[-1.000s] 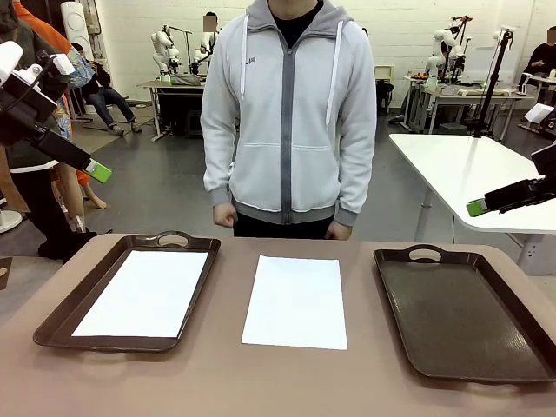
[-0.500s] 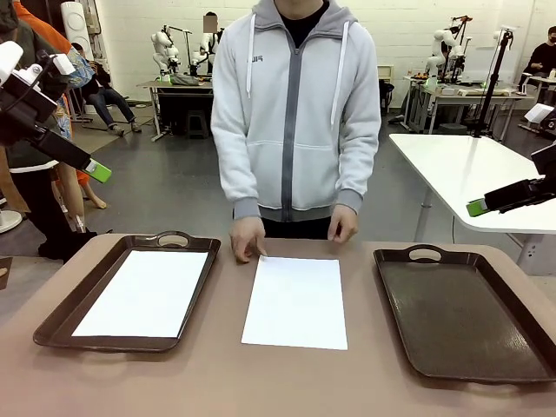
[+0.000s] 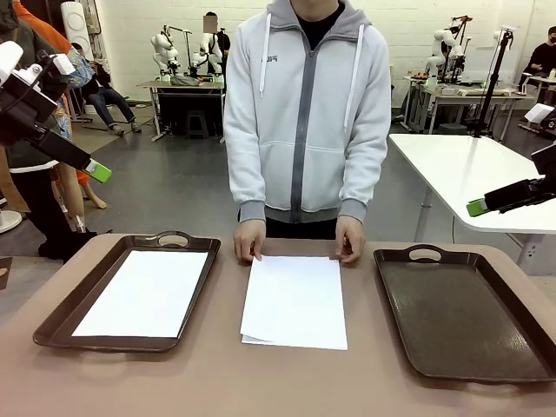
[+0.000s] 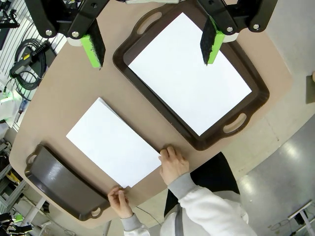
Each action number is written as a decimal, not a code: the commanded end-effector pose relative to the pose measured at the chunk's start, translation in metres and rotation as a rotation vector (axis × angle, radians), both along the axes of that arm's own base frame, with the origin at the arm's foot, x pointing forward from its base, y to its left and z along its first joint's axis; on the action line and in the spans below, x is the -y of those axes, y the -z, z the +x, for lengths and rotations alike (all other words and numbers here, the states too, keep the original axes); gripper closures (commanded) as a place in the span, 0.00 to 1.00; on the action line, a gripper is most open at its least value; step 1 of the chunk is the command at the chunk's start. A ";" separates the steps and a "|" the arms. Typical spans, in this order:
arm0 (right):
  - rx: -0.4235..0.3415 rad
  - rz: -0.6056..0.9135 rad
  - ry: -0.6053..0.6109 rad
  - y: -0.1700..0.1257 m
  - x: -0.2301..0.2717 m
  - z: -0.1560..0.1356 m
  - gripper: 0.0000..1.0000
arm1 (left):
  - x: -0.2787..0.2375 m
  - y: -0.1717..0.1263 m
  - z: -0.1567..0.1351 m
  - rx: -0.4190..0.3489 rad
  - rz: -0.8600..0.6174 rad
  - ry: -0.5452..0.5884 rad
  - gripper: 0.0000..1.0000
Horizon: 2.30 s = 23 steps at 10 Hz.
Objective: Sort the A4 documents.
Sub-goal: Receive the A4 Paper.
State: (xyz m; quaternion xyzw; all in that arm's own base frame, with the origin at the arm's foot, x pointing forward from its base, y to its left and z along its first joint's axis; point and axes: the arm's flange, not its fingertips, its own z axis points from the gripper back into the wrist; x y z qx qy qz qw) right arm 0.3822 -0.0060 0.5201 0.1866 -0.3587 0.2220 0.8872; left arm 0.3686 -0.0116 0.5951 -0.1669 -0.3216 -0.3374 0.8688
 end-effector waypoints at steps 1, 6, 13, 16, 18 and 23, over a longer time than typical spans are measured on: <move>-0.001 0.014 -0.011 0.002 0.001 0.001 0.00 | 0.000 0.000 0.002 0.003 -0.009 -0.006 0.00; -0.001 0.014 -0.011 0.002 0.001 0.001 0.00 | 0.000 0.000 0.002 0.003 -0.009 -0.006 0.00; -0.001 0.014 -0.011 0.002 0.001 0.001 0.00 | 0.000 0.000 0.002 0.003 -0.009 -0.006 0.00; -0.001 0.014 -0.011 0.002 0.001 0.001 0.00 | 0.000 0.000 0.002 0.003 -0.009 -0.006 0.00; -0.001 0.014 -0.011 0.002 0.001 0.001 0.00 | 0.000 0.000 0.002 0.003 -0.009 -0.006 0.00; -0.001 0.014 -0.011 0.002 0.001 0.001 0.00 | 0.000 0.000 0.002 0.003 -0.009 -0.006 0.00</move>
